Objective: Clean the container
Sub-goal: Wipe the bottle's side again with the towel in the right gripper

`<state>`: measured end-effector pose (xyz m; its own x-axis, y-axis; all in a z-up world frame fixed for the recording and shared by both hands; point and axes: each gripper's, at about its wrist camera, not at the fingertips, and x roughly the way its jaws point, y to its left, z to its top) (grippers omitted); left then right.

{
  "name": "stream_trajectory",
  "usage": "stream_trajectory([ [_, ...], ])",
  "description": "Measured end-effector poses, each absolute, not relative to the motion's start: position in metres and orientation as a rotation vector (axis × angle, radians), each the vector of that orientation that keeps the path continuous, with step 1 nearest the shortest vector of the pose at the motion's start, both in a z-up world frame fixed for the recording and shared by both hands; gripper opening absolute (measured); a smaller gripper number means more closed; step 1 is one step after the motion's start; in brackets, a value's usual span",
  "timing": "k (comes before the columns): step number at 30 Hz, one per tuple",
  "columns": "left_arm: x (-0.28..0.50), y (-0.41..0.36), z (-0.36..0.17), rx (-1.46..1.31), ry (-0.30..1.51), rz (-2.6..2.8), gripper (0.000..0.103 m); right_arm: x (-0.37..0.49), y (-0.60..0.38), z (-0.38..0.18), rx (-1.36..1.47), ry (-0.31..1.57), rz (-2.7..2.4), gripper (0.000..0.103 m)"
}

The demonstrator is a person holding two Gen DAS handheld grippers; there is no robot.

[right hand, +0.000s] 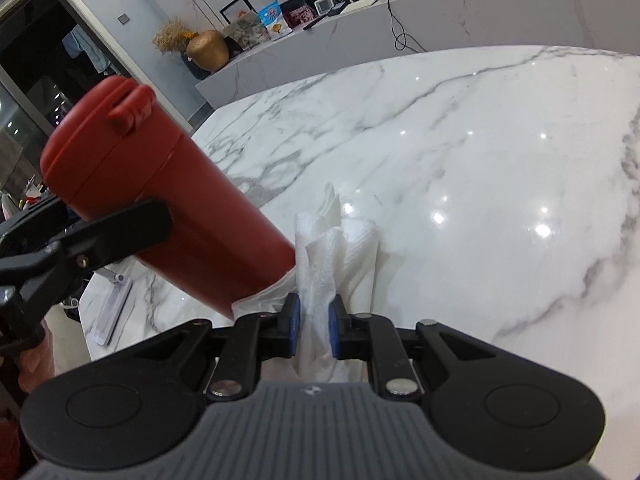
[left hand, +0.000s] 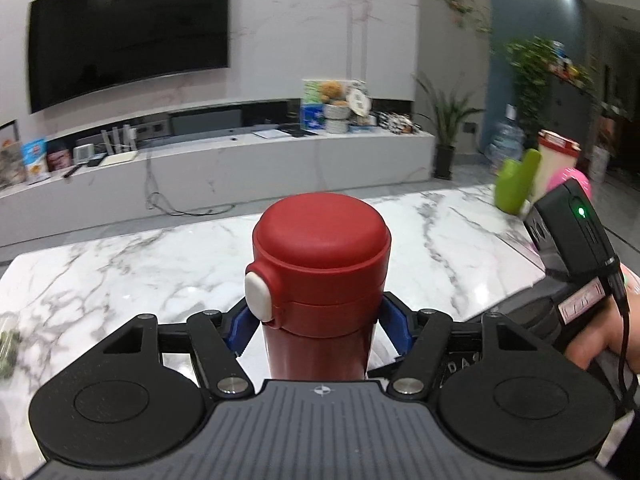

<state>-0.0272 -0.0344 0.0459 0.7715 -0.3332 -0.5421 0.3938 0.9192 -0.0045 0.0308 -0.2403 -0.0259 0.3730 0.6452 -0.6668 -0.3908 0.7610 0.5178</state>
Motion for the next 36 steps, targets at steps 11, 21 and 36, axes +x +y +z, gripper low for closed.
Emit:
stream_trajectory([
  [11,-0.022,-0.029,0.047,0.147,0.584,-0.503,0.062,0.02,-0.275,0.034,0.463,0.648,0.75,0.017],
  [21,-0.021,-0.027,0.048,0.149,0.588,-0.497,0.062,0.014,-0.27,0.028,0.414,0.714,0.755,0.017],
  [36,-0.016,-0.027,0.049,0.144,0.597,-0.486,0.063,0.03,-0.238,-0.027,0.298,0.919,0.636,0.017],
])
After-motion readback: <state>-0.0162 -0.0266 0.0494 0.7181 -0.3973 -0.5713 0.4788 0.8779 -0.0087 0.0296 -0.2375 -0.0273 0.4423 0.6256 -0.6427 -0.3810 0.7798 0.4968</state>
